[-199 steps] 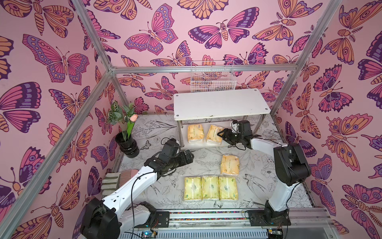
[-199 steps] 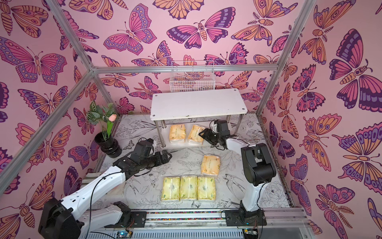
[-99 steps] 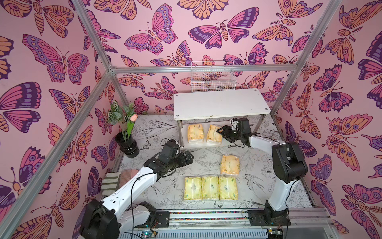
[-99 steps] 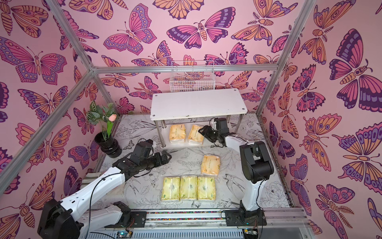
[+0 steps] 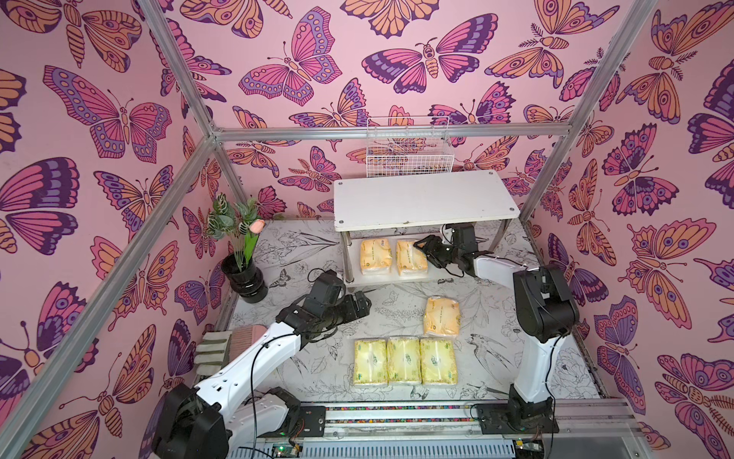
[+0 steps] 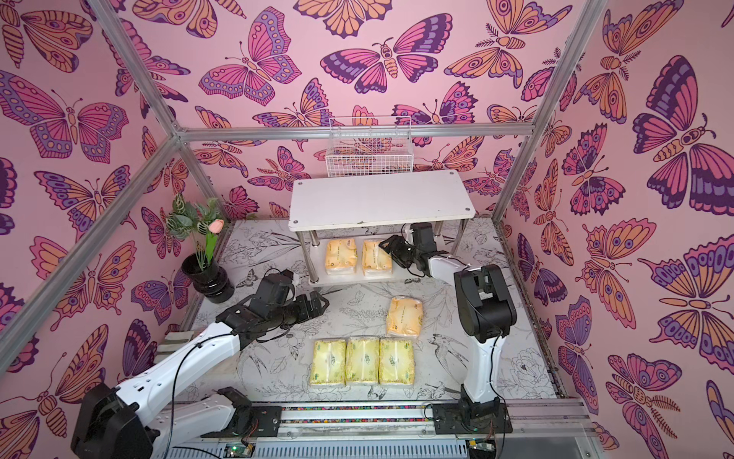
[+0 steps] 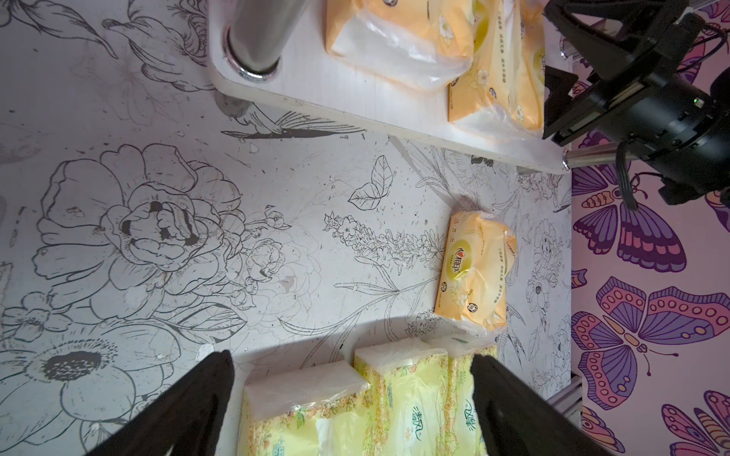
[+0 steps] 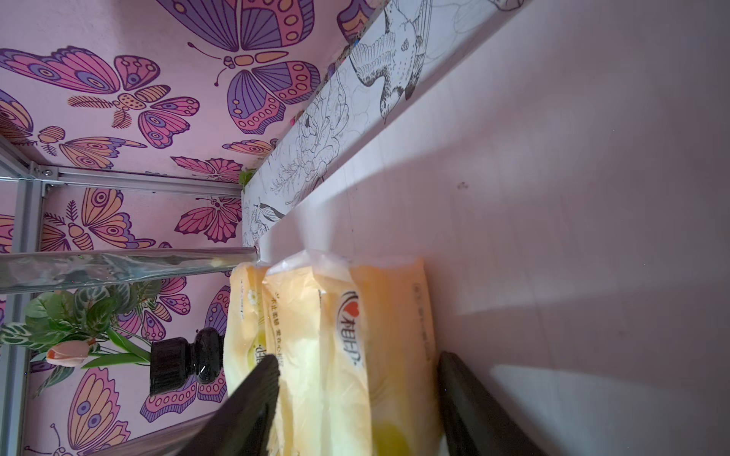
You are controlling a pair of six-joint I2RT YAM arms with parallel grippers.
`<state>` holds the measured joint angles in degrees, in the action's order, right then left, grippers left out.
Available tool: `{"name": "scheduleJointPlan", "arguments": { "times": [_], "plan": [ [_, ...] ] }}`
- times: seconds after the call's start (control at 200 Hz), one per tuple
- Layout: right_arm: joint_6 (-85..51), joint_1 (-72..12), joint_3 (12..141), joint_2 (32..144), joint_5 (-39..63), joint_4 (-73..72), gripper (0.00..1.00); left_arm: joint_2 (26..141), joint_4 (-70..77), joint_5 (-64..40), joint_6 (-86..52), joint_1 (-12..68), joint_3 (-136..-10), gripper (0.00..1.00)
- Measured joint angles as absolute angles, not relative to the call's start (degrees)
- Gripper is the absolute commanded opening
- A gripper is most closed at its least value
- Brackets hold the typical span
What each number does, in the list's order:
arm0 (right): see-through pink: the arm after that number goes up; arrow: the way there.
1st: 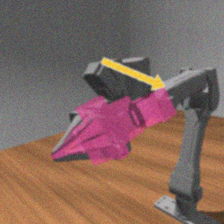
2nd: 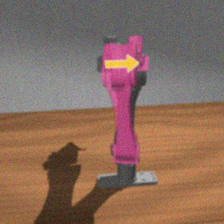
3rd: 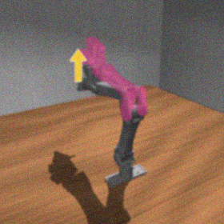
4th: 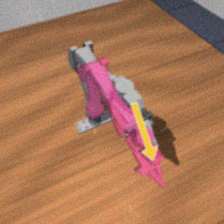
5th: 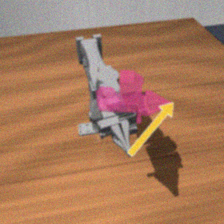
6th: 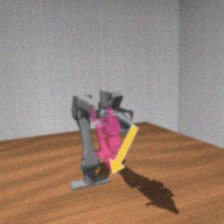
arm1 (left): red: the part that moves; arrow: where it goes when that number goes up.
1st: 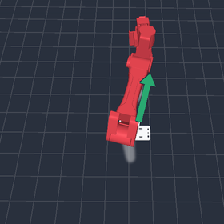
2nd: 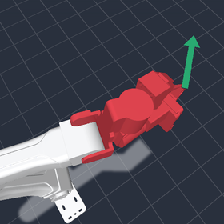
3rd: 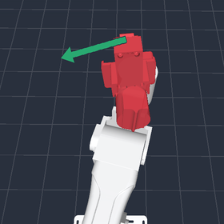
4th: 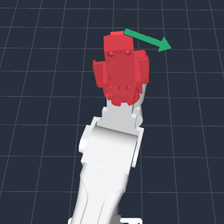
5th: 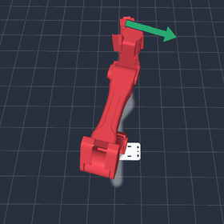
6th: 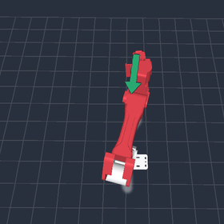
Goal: Place the tissue boxes on the shelf by color
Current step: Place a box of tissues on the shelf.
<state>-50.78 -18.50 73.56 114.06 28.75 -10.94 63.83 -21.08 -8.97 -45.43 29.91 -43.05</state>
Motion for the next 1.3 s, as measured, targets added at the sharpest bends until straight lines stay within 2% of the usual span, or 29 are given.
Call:
{"name": "scheduleJointPlan", "arguments": {
  "times": [0.16,0.4,0.586,0.981,1.301],
  "plan": [
    [-50.57,-18.5,69.06,111.04,27.59,-11.9,0.68,63.81,-21.08,-8.97,-45.43,29.91,-43.03,1.0],
    [-49.39,-18.5,57.54,97.69,25.47,-12.29,0.69,63.88,-21.08,-9.21,-45.43,29.91,-43.03,1.0],
    [-49.15,-19.7,53.39,92.33,25.1,-12.47,0.69,64.69,-21.06,-9.47,-45.39,29.91,-43.03,0.99],
    [-50.5,-25.26,51.83,94.91,25.08,-14.85,0.69,65.28,-21.08,-9.63,-45.25,29.91,-43.57,0.99],
    [-52.27,-26.02,55.22,100.57,25.3,-16.49,0.68,65.28,-21.08,-9.61,-45.28,29.91,-43.57,0.99]
  ]
}}
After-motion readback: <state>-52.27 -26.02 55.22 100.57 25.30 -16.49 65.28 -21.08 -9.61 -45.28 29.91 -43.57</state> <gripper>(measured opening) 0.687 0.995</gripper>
